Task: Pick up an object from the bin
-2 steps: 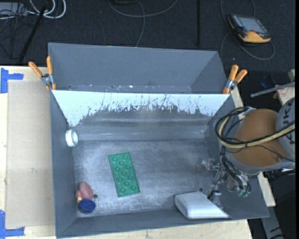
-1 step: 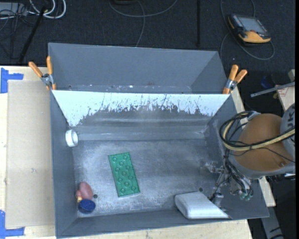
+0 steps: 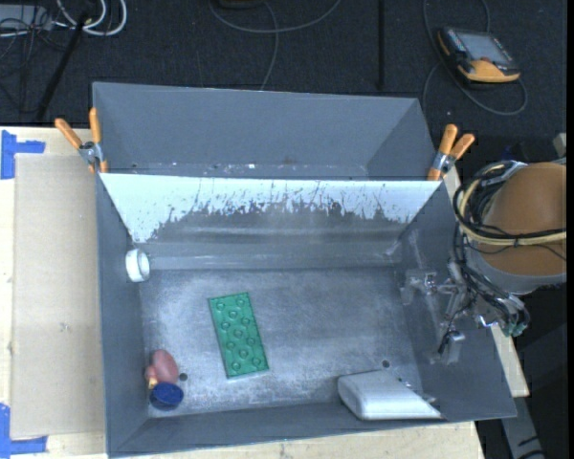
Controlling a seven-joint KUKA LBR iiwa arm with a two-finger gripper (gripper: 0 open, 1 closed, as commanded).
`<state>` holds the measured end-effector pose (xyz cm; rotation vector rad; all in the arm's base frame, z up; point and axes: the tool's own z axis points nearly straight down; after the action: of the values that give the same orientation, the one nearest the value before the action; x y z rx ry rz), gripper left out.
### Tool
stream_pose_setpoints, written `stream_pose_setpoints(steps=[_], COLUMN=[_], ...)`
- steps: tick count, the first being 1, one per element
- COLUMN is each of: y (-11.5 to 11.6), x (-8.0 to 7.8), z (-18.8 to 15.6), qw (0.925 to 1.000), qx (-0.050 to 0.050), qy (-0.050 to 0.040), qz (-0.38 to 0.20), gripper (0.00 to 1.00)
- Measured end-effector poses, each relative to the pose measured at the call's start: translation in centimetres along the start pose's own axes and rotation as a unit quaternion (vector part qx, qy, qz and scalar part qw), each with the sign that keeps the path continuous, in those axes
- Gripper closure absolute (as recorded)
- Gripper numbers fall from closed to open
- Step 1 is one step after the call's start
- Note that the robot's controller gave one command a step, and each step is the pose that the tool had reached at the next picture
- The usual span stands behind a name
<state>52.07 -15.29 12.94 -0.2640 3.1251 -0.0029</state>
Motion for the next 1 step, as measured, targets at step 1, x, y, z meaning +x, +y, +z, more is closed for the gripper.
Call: stream_pose_setpoints(steps=[1], y=[7.54], x=[2.47], z=[5.78], qw=[0.9998], qx=[0.001], qy=[-0.0054], qz=[-0.017], gripper=[0.00])
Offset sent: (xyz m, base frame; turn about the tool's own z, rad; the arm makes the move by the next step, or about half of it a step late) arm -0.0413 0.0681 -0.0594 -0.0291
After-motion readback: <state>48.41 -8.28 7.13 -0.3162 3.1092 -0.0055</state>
